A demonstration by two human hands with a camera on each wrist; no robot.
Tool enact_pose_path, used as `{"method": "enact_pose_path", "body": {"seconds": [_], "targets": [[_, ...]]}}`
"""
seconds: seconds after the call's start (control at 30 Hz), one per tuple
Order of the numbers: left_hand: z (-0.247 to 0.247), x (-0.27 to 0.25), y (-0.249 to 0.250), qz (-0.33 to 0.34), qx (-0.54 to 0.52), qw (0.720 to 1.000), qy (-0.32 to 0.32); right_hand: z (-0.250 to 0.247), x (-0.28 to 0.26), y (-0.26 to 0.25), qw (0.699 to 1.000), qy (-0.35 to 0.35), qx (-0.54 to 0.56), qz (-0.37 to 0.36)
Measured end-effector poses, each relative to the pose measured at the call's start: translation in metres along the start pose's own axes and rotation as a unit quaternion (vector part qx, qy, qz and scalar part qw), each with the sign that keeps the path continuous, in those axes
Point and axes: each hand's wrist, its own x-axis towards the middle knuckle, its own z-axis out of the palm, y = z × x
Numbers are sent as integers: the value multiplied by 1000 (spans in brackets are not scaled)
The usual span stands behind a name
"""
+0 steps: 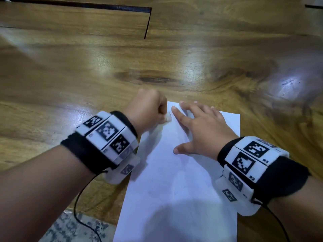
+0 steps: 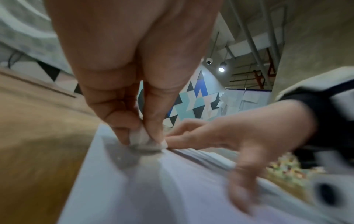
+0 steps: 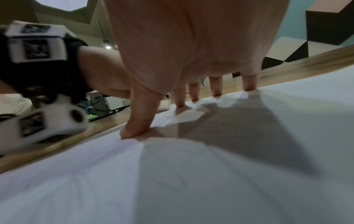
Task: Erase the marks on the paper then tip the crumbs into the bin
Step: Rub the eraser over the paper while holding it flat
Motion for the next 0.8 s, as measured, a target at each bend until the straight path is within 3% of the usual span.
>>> {"method": "enact_pose_path", "body": {"seconds": [0.13,0.4,0.53,0.7,0.8], "targets": [[11,-40,-5,37,36,997,-62,-1,0,0,1000,-1,-3,-4],[17,-47,-4,44,49,997,-30,-6,-9,19,999,-41,11,-33],[1,-23,2,-10,22,994,-107,0,-8,20,998,-40,14,-38],[-4,17,10,-14,-23,999,27,3,-8,23,998,-31,23,-42],[5,6,6,2,-27,1000,13,4,-7,23,998,-27,21,-44]]}}
